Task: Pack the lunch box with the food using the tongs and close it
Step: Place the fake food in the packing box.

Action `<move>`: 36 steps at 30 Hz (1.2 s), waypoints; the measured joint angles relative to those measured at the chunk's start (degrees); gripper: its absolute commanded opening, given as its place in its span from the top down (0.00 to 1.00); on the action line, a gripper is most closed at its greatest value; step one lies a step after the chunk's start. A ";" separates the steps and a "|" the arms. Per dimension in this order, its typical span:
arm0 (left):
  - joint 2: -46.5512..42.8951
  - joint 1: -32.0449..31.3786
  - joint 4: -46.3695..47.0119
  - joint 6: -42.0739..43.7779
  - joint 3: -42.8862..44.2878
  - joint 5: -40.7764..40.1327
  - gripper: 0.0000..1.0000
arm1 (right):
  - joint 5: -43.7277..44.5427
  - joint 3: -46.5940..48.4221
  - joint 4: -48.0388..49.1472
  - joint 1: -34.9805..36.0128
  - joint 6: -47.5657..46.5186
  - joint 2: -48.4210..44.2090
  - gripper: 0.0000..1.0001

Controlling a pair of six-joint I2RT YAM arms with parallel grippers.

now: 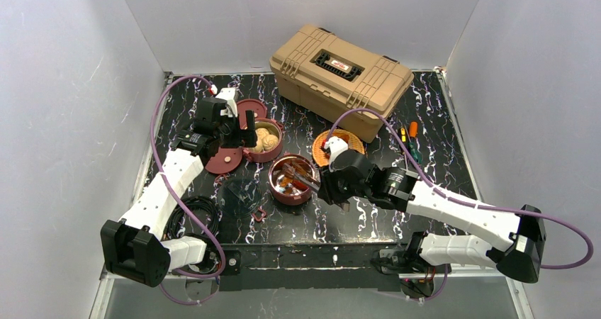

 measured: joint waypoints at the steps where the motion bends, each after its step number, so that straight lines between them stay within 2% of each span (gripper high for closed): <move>1: 0.00 0.00 0.00 0.00 0.00 0.00 0.02 | 0.46 0.00 0.04 0.00 0.02 -0.17 0.83; 7: -0.02 0.00 0.00 0.00 0.00 0.02 0.02 | 2.45 0.00 1.27 0.00 0.24 -0.74 0.77; 12: -0.15 0.00 0.00 0.00 0.00 0.02 0.02 | 2.43 0.00 2.78 0.00 0.24 0.42 0.64; 23: -0.55 0.00 -0.02 0.00 0.00 0.02 0.02 | 2.40 0.00 4.15 0.04 0.44 0.98 0.46; 32: -0.87 0.00 -0.17 -0.02 0.00 0.02 0.02 | 2.49 0.02 4.20 0.15 0.46 0.85 0.48; 36: -1.66 0.00 -0.26 0.00 0.00 -0.68 0.02 | 3.08 0.11 3.85 0.15 0.44 0.09 0.46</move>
